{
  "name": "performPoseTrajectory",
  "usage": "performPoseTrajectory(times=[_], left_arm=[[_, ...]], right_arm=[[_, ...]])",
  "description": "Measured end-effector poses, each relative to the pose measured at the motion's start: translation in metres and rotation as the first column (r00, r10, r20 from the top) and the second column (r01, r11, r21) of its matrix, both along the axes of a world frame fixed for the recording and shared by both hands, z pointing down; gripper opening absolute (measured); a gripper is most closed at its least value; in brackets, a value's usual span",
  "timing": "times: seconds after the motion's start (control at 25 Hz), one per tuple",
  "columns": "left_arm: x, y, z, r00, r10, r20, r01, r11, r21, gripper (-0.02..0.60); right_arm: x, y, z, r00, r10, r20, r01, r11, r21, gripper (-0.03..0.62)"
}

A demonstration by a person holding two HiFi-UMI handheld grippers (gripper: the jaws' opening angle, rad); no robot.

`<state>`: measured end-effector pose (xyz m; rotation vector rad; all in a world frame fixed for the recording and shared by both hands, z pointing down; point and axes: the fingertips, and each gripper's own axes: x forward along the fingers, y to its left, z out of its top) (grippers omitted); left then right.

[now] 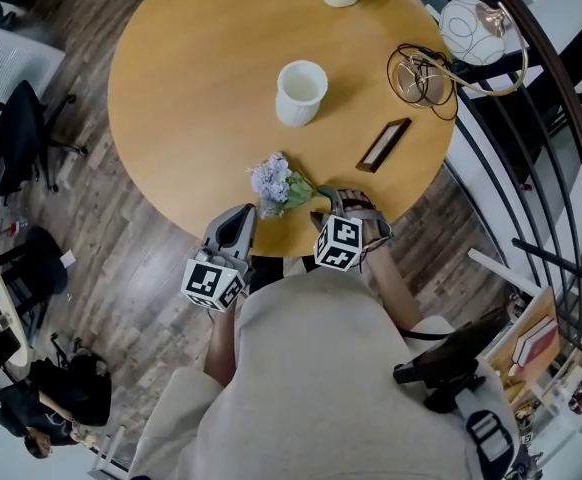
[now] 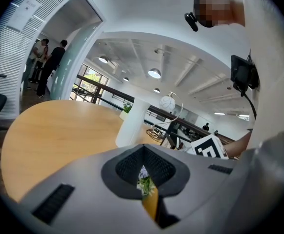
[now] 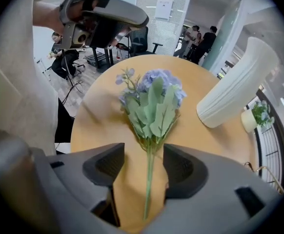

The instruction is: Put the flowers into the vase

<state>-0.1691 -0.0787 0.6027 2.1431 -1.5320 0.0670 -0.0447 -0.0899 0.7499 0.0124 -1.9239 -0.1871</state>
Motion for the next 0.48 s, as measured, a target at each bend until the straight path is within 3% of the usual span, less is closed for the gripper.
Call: performPoseTrajectory(times=[0.48], left_arm=[[-0.003, 0.004, 0.003, 1.0, -0.014, -0.011, 0.013, 1.0, -0.007, 0.006]], right_arm=[[-0.018, -0.021, 0.017, 0.997, -0.049, -0.058, 0.049, 0.999, 0.002, 0.218]])
